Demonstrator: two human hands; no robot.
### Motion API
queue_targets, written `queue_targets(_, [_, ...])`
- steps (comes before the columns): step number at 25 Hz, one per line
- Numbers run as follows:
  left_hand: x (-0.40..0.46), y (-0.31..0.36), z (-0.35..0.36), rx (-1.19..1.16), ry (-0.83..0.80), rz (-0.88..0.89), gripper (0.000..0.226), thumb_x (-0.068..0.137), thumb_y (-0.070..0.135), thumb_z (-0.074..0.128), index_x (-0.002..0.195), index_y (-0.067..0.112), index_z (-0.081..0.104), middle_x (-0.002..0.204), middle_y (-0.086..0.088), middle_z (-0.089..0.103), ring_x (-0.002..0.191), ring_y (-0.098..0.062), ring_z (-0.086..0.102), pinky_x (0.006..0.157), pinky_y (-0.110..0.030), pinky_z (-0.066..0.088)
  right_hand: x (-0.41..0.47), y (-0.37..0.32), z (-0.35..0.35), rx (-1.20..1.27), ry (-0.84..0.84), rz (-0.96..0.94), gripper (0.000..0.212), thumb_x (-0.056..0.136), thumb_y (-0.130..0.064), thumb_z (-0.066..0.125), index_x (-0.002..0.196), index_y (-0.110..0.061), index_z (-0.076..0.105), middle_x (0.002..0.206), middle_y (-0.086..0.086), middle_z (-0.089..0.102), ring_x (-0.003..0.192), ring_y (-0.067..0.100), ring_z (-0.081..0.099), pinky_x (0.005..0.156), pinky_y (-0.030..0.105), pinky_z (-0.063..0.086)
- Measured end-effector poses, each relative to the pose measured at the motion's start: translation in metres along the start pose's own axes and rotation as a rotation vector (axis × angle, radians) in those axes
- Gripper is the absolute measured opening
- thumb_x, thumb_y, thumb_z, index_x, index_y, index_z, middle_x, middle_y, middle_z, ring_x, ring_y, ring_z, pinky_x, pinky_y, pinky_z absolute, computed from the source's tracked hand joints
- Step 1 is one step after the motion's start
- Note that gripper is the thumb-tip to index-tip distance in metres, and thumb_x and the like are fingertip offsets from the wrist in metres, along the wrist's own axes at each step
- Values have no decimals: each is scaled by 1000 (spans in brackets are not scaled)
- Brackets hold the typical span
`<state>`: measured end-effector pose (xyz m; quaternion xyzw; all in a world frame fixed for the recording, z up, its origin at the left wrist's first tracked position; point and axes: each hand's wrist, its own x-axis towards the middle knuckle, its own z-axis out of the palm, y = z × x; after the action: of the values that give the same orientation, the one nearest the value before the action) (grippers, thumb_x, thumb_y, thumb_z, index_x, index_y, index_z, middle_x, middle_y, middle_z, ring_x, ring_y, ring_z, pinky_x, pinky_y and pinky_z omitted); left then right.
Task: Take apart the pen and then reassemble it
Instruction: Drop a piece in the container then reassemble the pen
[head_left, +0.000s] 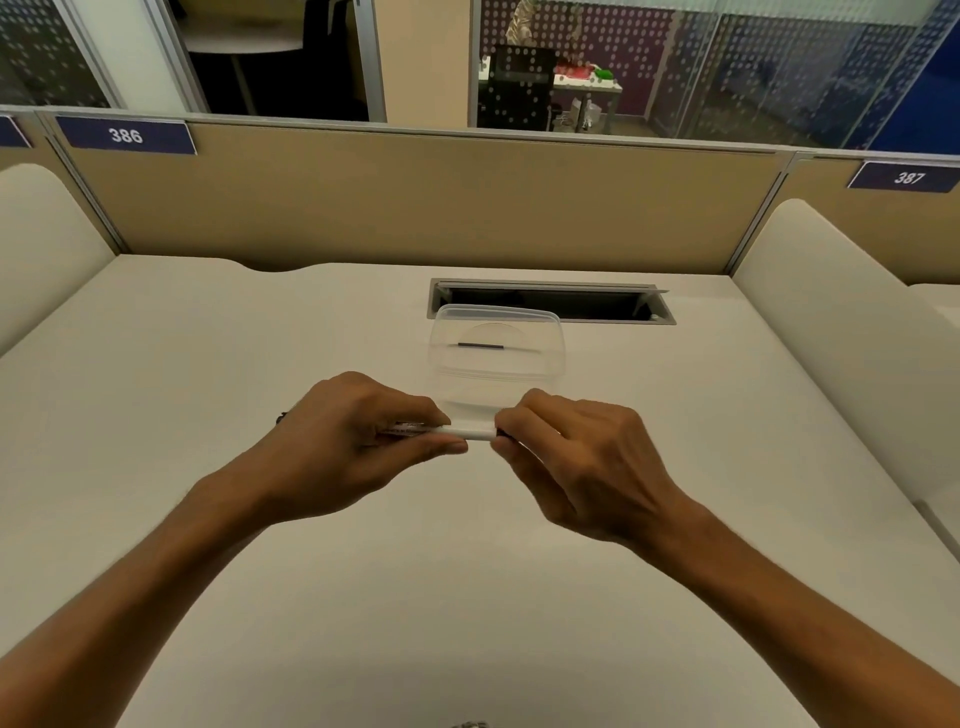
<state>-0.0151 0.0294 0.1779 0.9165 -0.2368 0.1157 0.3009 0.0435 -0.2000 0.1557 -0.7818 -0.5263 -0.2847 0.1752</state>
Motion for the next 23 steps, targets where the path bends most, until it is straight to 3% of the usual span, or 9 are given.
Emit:
queue_targets(4, [0,3,0,-60,15,-2,34,88,52,55,90,24,74,54,5,58,45,-15,47,40,-36,38,2,3,-1,36,46,-59,38,101,-26,40,77,-6,63,66,7,58,45,21,45,39,28,39])
queue_targets(7, [1,8,-2,72,67,62,35,88,49,55,91,21,75,58,7,62,45,-9,46,39,-31,39,4,0,-4,184,36,38,38,101,-25,36,73,-8,55,62,2,50,46,17,37,40,28,33])
queue_targets(9, [2,10,-4,261,79,137,34,89,44,54,91,18,75,61,6,65,43,-12,47,37,-26,39,4,-8,-2,476,-18,251,33,100,-25,38,70,-17,46,58,-4,43,46,14,35,42,30,33])
queue_targets(12, [1,9,-5,442,41,223,34,92,38,51,90,13,73,62,1,66,39,-19,50,34,-27,41,8,-17,-3,1181,-164,744,42,102,-19,37,60,-21,43,51,-10,37,43,10,35,42,23,37])
queue_targets(14, [0,7,-2,432,41,233,35,92,39,50,90,12,73,62,1,66,39,-20,51,34,-29,42,9,-17,-5,1296,-237,859,48,103,-18,36,56,-23,43,50,-11,35,43,10,35,43,21,39])
queue_targets(16, [1,5,-1,356,63,199,37,91,42,50,89,14,73,64,2,68,42,-21,54,37,-32,45,7,-17,-5,1109,-197,749,43,102,-22,38,59,-19,44,51,-7,39,44,14,39,44,26,40])
queue_targets(20, [1,2,-1,221,84,104,40,89,51,50,89,19,73,61,3,66,46,-17,54,39,-37,46,3,-12,-6,192,-34,226,26,98,-26,43,82,-14,58,64,-2,56,48,15,43,43,27,35])
queue_targets(23, [1,1,-1,111,67,54,37,89,53,51,92,23,73,59,5,63,46,-12,50,40,-38,43,5,-3,-9,-3,9,20,31,99,-24,44,84,-7,66,67,5,59,46,20,45,41,27,34])
